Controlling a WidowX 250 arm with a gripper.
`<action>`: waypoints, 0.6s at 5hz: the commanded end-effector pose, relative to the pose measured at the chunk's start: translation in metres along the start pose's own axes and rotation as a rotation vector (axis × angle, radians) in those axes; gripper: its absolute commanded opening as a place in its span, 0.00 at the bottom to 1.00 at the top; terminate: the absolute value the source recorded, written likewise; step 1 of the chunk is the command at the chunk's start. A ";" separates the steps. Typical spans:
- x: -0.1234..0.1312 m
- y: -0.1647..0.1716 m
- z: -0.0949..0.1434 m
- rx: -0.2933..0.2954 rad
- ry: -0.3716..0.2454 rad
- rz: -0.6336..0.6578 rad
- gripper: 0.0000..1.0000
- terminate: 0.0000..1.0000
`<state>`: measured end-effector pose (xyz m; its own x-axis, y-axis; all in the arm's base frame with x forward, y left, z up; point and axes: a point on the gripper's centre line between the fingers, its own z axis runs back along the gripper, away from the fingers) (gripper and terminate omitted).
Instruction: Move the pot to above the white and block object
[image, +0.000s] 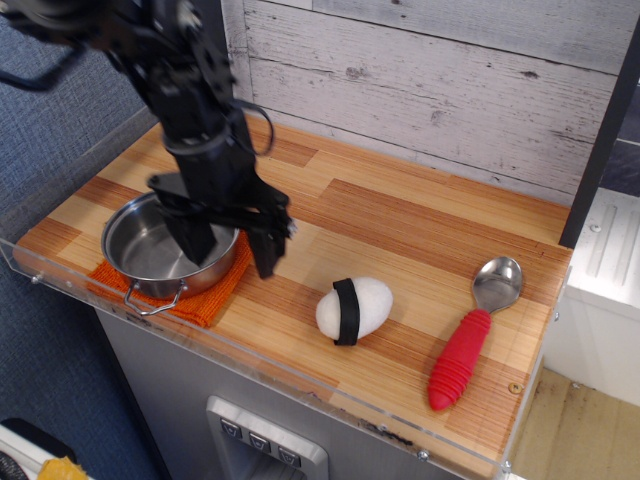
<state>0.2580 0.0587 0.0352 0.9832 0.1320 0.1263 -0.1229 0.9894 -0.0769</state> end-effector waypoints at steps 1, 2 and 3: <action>0.004 -0.003 -0.012 -0.001 -0.013 0.007 0.00 0.00; 0.004 -0.002 -0.009 -0.004 -0.024 0.009 0.00 0.00; 0.003 -0.003 -0.008 0.008 -0.009 0.002 0.00 0.00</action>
<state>0.2578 0.0560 0.0191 0.9849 0.1420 0.0991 -0.1348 0.9880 -0.0760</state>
